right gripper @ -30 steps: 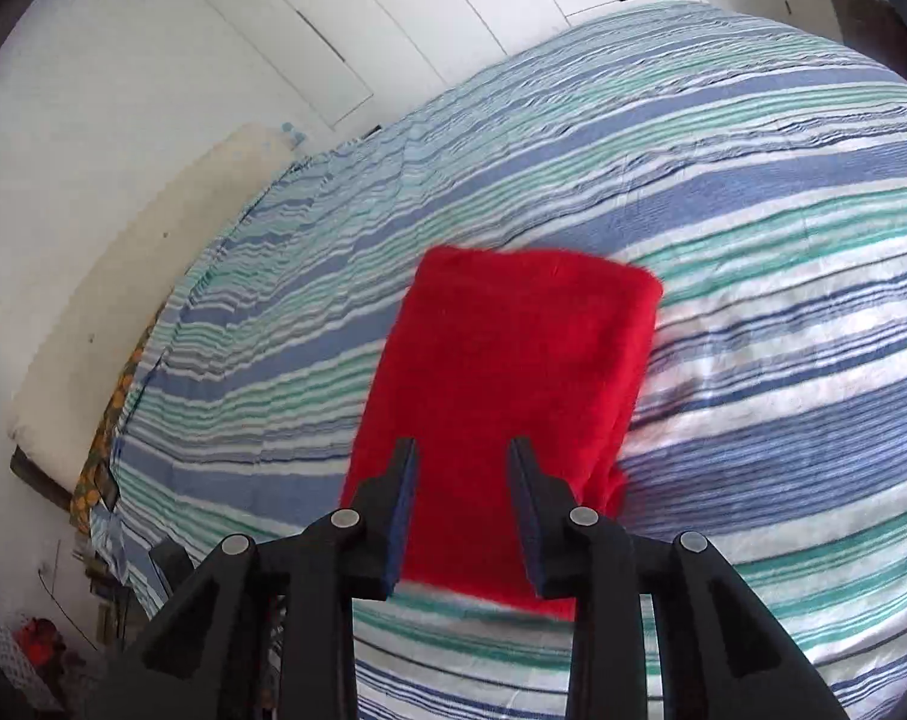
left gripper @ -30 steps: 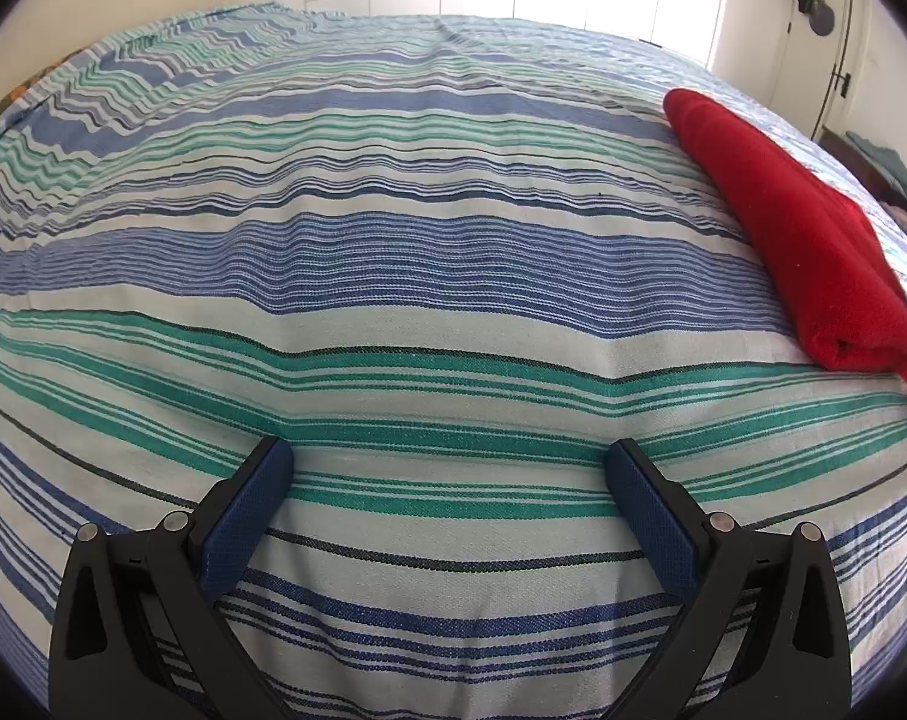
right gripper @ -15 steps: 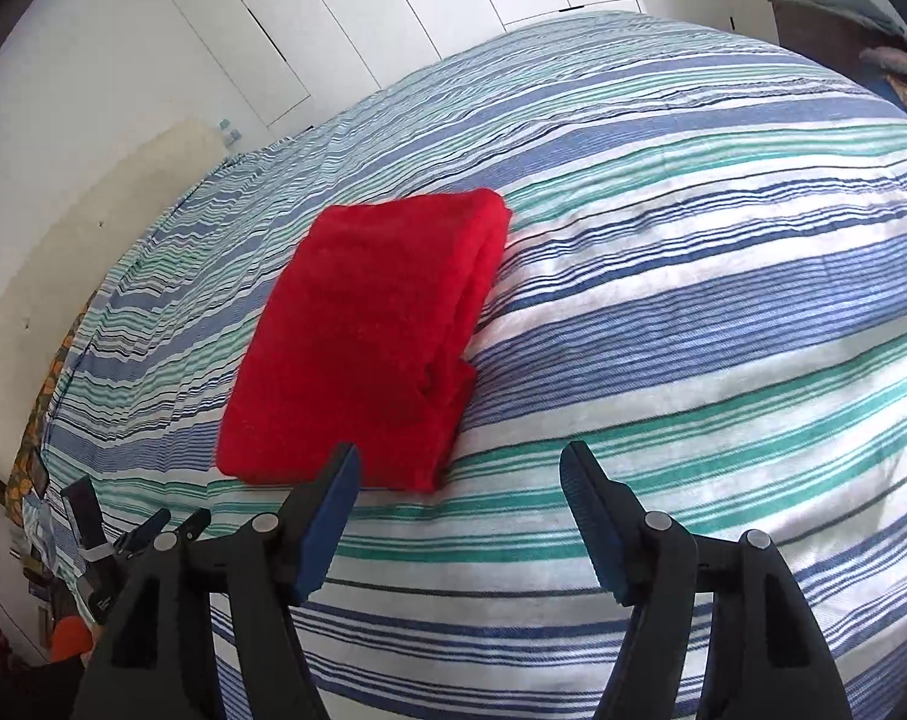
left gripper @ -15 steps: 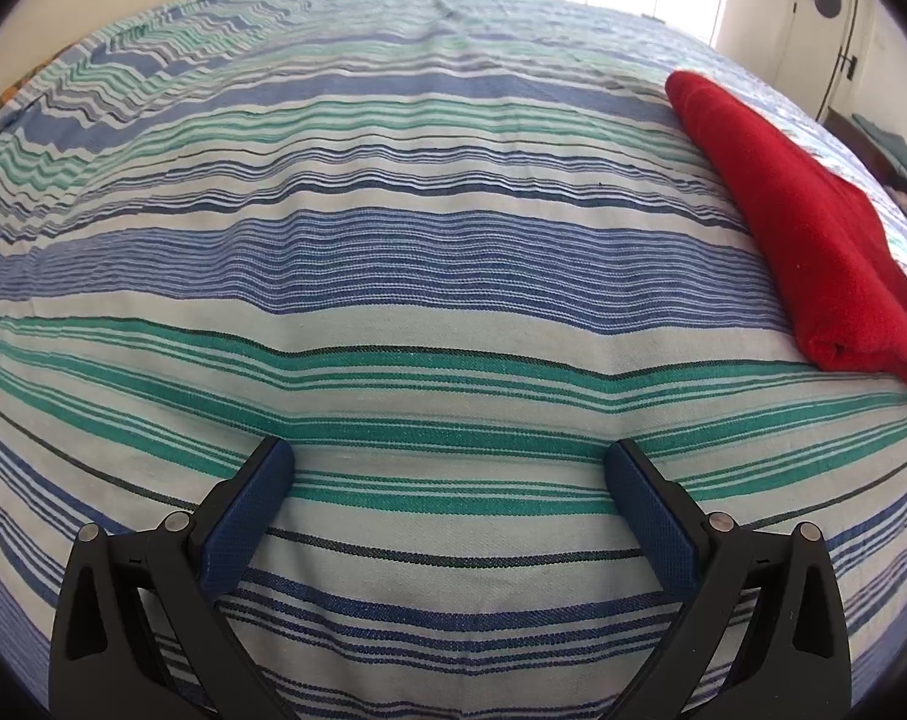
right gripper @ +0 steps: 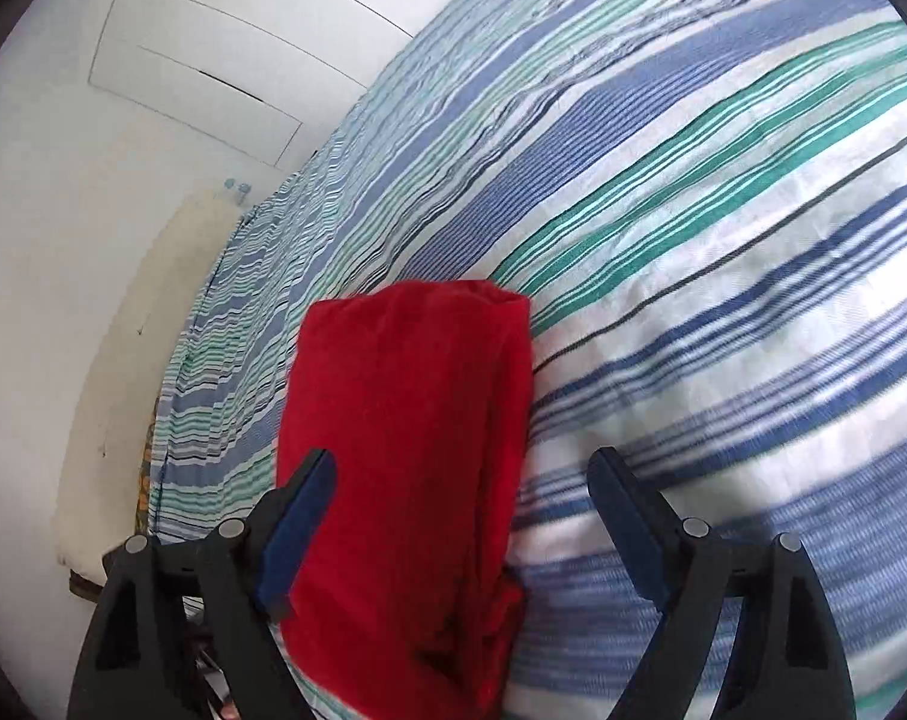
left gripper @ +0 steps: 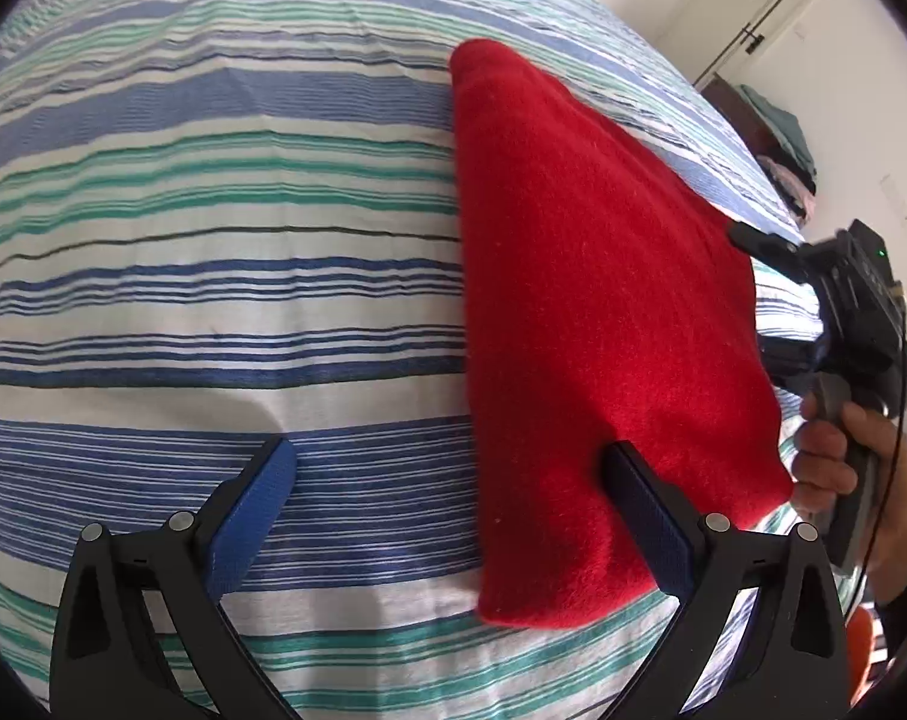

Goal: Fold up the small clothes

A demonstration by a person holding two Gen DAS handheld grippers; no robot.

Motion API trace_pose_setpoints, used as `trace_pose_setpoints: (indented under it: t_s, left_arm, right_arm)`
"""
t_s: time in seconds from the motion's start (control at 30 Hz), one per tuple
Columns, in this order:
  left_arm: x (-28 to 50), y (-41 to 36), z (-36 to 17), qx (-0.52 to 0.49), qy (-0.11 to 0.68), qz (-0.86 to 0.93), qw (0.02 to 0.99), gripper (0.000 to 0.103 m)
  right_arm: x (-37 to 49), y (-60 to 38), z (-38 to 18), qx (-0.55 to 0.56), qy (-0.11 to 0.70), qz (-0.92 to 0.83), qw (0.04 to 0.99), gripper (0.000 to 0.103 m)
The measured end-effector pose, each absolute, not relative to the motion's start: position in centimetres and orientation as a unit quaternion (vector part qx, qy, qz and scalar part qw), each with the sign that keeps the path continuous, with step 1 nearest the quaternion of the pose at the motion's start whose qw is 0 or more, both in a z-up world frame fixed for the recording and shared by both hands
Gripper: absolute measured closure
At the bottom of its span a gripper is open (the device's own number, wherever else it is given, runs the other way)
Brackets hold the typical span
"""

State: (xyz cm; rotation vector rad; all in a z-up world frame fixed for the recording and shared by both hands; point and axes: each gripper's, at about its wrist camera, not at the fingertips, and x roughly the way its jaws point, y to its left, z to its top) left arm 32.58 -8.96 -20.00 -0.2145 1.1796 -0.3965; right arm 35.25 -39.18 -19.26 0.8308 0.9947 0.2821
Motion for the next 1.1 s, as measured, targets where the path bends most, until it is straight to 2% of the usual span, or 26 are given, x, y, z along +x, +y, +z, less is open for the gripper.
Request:
trace_pose_setpoints:
  t_s: [0.03, 0.07, 0.1, 0.13, 0.17, 0.27, 0.43, 0.53, 0.6, 0.63, 0.67, 0.7, 0.73, 0.8, 0.83, 0.87, 0.93, 1.1]
  left_arm:
    - [32.6, -9.3, -20.1, -0.103, 0.552, -0.187, 0.806, 0.006]
    - [32.6, -9.6, -20.1, -0.103, 0.554, -0.191, 0.804, 0.037]
    - [32.7, -10.1, -20.3, -0.108, 0.562, -0.21, 0.792, 0.062]
    - [32.8, -10.5, -20.4, -0.11, 0.573, -0.217, 0.782, 0.086]
    - [32.5, -10.8, -19.8, -0.1, 0.566, -0.211, 0.79, 0.088]
    - [31.5, -11.1, -17.2, -0.077, 0.539, -0.205, 0.813, 0.091]
    - [28.6, -9.8, -11.4, -0.068, 0.479, -0.203, 0.851, 0.091]
    - [27.2, -8.9, -9.5, -0.071, 0.459, -0.202, 0.862, 0.09]
    - [27.5, -8.8, -11.0, -0.081, 0.474, -0.186, 0.857, 0.075]
    - [28.0, -9.1, -12.7, -0.075, 0.496, -0.171, 0.848, 0.051]
    - [28.4, -9.4, -14.8, -0.058, 0.523, -0.147, 0.837, 0.035]
    - [28.5, -9.5, -16.6, -0.035, 0.549, -0.117, 0.827, 0.037]
    - [28.1, -9.2, -17.6, -0.021, 0.564, -0.096, 0.82, 0.044]
    - [26.1, -7.6, -16.8, -0.054, 0.539, -0.106, 0.834, 0.04]
    - [25.0, -6.9, -16.0, -0.053, 0.523, -0.093, 0.846, 0.03]
    - [23.8, -6.4, -15.1, -0.036, 0.507, -0.071, 0.858, 0.019]
    - [21.7, -6.0, -13.7, 0.0, 0.479, -0.042, 0.877, 0.013]
    - [17.6, -6.8, -11.1, 0.09, 0.443, 0.003, 0.892, 0.003]
  right_arm:
    - [36.1, -39.0, -19.9, 0.401, 0.462, 0.131, 0.78, 0.018]
    - [36.7, -38.8, -20.3, 0.415, 0.461, 0.136, 0.773, 0.024]
    - [37.2, -38.2, -20.7, 0.422, 0.465, 0.149, 0.764, 0.033]
    - [37.9, -37.3, -21.1, 0.416, 0.483, 0.163, 0.753, 0.065]
    - [38.4, -36.3, -21.4, 0.392, 0.507, 0.167, 0.75, 0.079]
    - [38.6, -33.8, -18.4, 0.277, 0.504, 0.152, 0.804, 0.081]
    - [37.1, -31.6, -11.5, 0.205, 0.431, 0.204, 0.855, 0.082]
    - [36.6, -30.9, -8.4, 0.2, 0.403, 0.236, 0.861, 0.082]
    - [36.5, -30.8, -7.8, 0.201, 0.397, 0.243, 0.862, 0.082]
    - [36.8, -30.8, -8.2, 0.201, 0.404, 0.238, 0.86, 0.081]
    - [37.3, -30.9, -9.0, 0.201, 0.418, 0.223, 0.857, 0.077]
    - [37.7, -31.1, -10.3, 0.198, 0.441, 0.2, 0.852, 0.073]
    - [38.0, -31.5, -11.6, 0.183, 0.468, 0.161, 0.85, 0.059]
    - [37.0, -32.7, -12.7, 0.151, 0.495, 0.083, 0.852, 0.043]
    - [35.9, -33.4, -12.5, 0.143, 0.491, 0.065, 0.857, 0.039]
    - [34.5, -33.9, -12.1, 0.135, 0.485, 0.055, 0.862, 0.027]
    - [31.2, -34.4, -10.8, 0.112, 0.469, 0.034, 0.875, 0.009]
    - [22.7, -33.0, -9.0, 0.066, 0.46, 0.027, 0.885, 0.007]
